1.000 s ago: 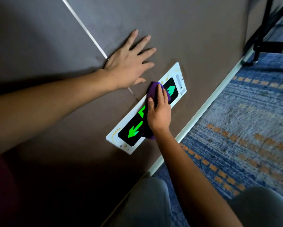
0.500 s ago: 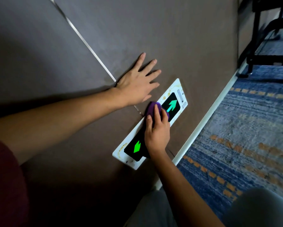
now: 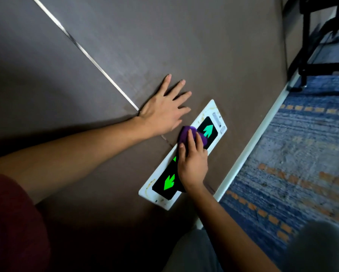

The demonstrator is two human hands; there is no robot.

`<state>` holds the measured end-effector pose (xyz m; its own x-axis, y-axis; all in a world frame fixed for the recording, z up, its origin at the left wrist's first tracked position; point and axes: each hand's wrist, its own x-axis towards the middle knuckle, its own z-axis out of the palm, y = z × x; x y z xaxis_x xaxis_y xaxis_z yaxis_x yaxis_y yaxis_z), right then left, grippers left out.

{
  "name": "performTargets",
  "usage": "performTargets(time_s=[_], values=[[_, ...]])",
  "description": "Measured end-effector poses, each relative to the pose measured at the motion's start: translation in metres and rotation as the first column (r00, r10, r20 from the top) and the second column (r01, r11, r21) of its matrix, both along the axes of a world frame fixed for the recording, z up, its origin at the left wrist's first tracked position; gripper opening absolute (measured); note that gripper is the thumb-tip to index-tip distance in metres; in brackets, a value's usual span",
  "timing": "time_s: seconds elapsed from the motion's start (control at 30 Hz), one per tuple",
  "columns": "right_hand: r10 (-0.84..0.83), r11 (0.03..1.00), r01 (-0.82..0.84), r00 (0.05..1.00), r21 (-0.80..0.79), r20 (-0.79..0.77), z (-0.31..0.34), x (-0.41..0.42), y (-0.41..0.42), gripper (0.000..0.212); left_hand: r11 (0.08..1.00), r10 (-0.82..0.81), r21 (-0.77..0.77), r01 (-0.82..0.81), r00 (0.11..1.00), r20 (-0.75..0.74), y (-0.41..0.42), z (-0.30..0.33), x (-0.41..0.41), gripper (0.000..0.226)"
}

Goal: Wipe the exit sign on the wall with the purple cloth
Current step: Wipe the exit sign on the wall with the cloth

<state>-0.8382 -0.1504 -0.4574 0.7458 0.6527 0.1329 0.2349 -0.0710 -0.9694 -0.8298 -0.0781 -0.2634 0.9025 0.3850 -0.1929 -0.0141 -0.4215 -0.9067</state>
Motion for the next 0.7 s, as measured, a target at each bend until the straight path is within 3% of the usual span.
performTargets(time_s=[0.23, 0.53, 0.7], values=[[0.003, 1.0, -0.003, 0.999, 0.011, -0.051, 0.001, -0.007, 0.0, 0.053, 0.999, 0.03, 0.025, -0.029, 0.999, -0.022, -0.001, -0.001, 0.001, 0.057], [-0.003, 0.999, 0.002, 1.0, -0.038, -0.025, 0.004, 0.055, 0.026, 0.052, 0.999, -0.005, 0.033, 0.005, 1.0, 0.0, 0.0, -0.004, 0.005, 0.056], [-0.005, 1.0, 0.005, 0.999, 0.006, -0.038, 0.002, 0.033, 0.016, 0.053, 0.999, 0.006, 0.035, -0.007, 1.0, 0.025, 0.003, -0.011, 0.014, 0.055]])
